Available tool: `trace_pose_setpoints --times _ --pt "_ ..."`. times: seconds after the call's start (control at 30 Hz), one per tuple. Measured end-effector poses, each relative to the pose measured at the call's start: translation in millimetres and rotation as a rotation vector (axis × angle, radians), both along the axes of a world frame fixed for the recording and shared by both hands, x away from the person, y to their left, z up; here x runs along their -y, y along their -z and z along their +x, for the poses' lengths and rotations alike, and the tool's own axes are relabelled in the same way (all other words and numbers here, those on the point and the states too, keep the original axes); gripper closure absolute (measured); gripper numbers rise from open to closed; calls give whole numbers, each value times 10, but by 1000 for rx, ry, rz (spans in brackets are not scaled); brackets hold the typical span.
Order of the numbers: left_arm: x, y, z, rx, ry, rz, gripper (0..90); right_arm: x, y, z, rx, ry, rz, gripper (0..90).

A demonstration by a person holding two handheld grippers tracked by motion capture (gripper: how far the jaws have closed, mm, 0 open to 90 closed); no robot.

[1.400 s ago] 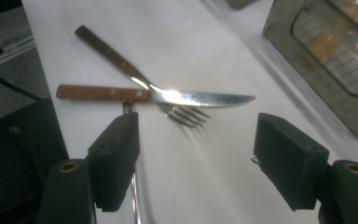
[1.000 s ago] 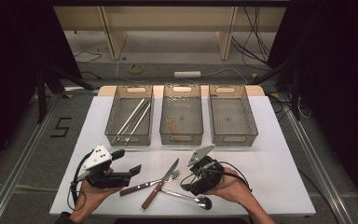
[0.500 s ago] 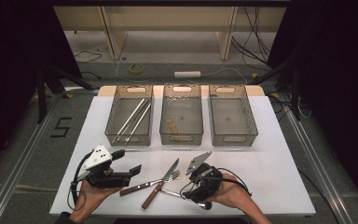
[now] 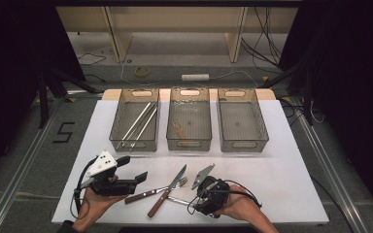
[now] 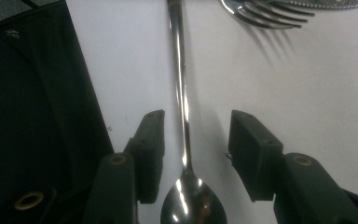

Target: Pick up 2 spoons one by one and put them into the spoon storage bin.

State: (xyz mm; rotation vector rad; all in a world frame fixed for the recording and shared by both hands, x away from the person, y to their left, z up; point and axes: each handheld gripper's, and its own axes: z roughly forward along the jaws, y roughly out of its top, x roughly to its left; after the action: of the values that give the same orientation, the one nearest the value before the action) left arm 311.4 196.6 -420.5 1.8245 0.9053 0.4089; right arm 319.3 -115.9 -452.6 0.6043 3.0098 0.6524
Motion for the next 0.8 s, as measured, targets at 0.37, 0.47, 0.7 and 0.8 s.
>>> trace_pose_setpoints --times 0.37,0.47,0.7,0.8 --pt "2 0 0 0 3 5 158 -36 86 -19 5 -36 -48 698" --pt "6 2 0 -2 6 6 158 -36 95 -19 -2 -39 -67 712" --pt "12 4 -1 -2 5 7 158 -38 99 -23 15 -40 -74 755" --pt "13 4 -2 -3 6 8 158 -44 97 -25 19 -50 -80 789"
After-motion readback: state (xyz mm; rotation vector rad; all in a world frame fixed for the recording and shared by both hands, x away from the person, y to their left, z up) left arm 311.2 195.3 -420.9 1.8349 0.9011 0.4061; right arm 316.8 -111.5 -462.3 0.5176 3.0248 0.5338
